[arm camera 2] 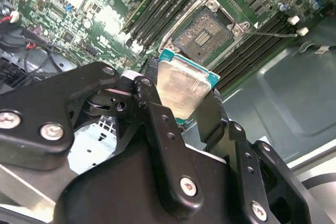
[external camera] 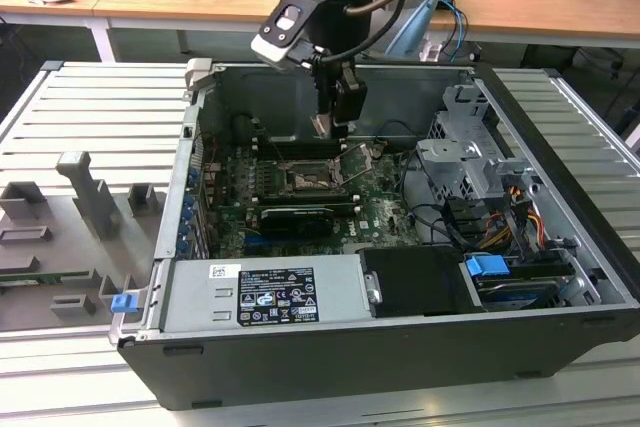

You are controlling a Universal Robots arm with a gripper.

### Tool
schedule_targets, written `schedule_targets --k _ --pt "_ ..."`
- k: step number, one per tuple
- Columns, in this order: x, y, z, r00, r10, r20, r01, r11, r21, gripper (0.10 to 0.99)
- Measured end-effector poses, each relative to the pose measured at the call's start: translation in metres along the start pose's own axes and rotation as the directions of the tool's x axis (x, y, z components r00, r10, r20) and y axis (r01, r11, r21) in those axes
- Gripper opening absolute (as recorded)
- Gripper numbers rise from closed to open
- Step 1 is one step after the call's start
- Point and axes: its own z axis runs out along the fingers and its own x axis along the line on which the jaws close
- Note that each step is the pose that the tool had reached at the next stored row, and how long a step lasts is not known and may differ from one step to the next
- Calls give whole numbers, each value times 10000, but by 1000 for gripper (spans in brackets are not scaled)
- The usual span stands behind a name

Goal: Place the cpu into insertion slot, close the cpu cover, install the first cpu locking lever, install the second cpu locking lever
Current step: 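Place the cpu into insertion slot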

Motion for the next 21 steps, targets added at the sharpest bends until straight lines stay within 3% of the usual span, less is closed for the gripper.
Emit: schedule_targets --k 6,10,13,21 --pt "0 -1 13 9969 780 63 -780 9970 -11 529" --pt "3 -9 65 9860 1664 131 -1664 9861 -23 529" --pt "21 -77 133 9851 1716 134 -1716 9852 -22 529" --pt "22 -84 171 9848 1732 134 -1732 9849 -22 529"
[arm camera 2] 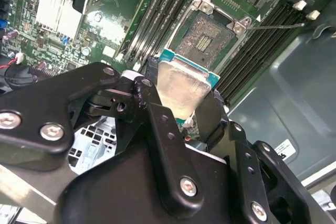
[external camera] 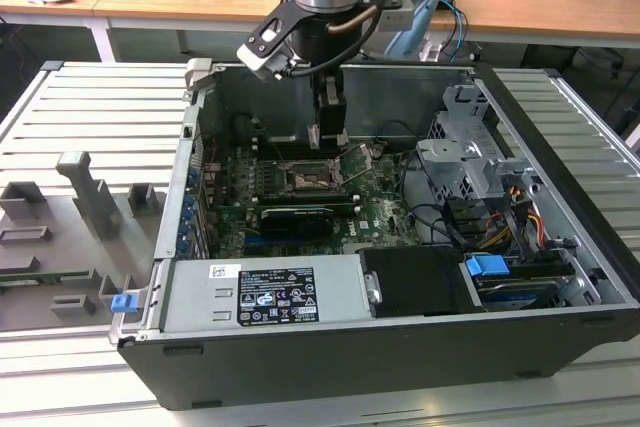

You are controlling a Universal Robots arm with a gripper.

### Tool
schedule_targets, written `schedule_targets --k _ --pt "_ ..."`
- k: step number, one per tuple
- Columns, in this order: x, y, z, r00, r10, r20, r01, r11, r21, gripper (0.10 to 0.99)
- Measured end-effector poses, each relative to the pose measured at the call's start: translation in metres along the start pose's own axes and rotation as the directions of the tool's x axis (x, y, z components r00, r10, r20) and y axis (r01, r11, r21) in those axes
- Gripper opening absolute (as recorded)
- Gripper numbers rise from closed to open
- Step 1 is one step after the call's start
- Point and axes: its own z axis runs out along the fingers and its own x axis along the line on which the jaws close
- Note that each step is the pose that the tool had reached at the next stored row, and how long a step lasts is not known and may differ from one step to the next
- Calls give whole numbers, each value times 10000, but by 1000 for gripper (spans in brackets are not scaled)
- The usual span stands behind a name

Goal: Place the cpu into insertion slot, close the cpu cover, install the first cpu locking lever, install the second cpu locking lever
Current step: 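Place the cpu into insertion slot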

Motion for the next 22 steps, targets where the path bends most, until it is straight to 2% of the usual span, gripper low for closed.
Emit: schedule_targets --k 13,22 --pt "2 -16 64 9999 167 12 -167 9999 -2 529" --pt "26 -50 247 9996 272 21 -272 9996 -2 529"
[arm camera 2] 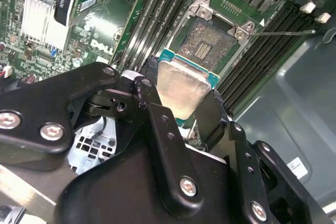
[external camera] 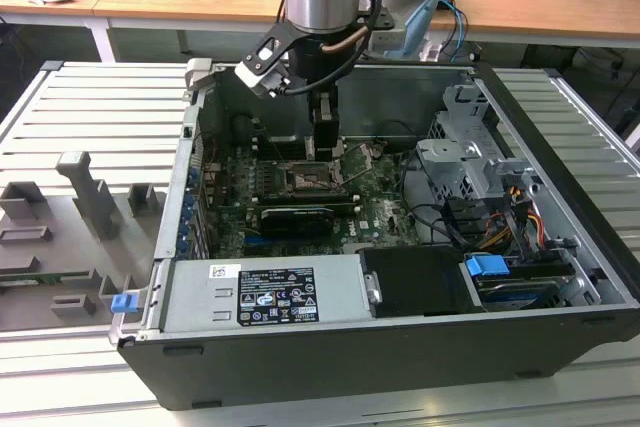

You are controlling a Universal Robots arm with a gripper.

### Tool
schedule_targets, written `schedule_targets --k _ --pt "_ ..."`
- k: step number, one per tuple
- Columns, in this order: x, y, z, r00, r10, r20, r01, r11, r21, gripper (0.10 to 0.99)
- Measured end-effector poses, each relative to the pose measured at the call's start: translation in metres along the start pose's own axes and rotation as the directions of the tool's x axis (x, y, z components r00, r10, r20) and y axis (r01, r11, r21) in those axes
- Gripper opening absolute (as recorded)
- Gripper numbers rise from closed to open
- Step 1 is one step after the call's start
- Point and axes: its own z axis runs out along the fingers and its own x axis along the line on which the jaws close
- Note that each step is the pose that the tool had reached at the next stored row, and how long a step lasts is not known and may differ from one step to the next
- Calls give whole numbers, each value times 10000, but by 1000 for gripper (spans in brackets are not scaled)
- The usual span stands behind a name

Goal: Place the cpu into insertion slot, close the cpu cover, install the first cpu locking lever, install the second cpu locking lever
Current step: 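Place the cpu into insertion slot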

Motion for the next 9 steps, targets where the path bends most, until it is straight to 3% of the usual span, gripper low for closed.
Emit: schedule_targets --k 9 --pt "3 -6 57 10000 2 1 -2 10000 0 529"
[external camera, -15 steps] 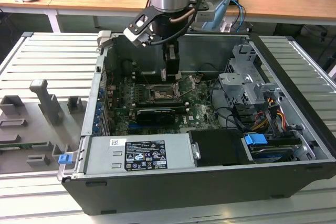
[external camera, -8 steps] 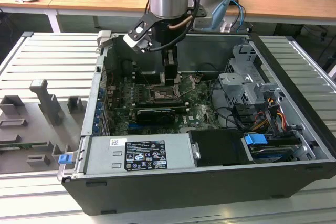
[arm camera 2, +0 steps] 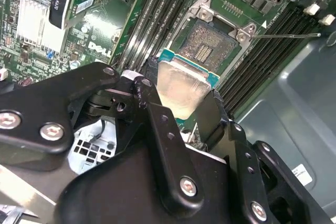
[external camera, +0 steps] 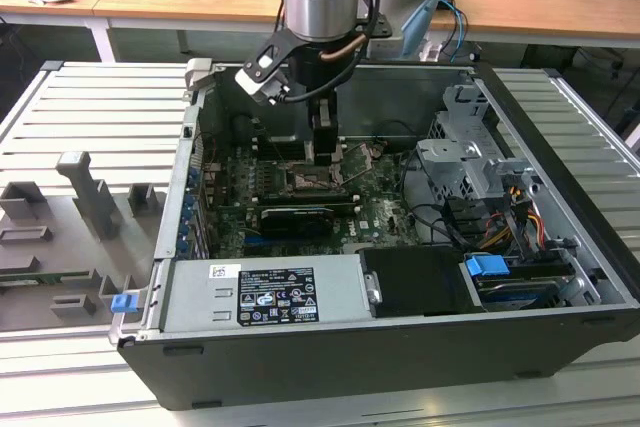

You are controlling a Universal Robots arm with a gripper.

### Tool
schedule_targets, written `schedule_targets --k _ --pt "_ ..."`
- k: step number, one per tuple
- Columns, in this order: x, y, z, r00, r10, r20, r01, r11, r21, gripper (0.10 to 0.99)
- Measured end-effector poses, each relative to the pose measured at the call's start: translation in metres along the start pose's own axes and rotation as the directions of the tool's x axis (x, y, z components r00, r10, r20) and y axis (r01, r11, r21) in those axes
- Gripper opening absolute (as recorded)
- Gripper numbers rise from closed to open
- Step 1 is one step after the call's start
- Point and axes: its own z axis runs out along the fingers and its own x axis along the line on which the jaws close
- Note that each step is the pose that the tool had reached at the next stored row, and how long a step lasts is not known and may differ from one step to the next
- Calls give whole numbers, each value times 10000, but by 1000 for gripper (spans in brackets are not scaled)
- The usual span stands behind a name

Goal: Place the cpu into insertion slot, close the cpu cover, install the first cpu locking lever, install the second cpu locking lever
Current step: 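Place the cpu into insertion slot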

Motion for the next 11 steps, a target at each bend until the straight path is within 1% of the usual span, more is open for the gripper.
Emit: schedule_targets --k 2,6,11 --pt "6 -6 25 10000 1 1 -1 10000 1 529" --pt "53 -24 148 10000 0 1 0 10000 0 529" --pt "60 -77 179 10000 0 -4 0 10000 0 529"
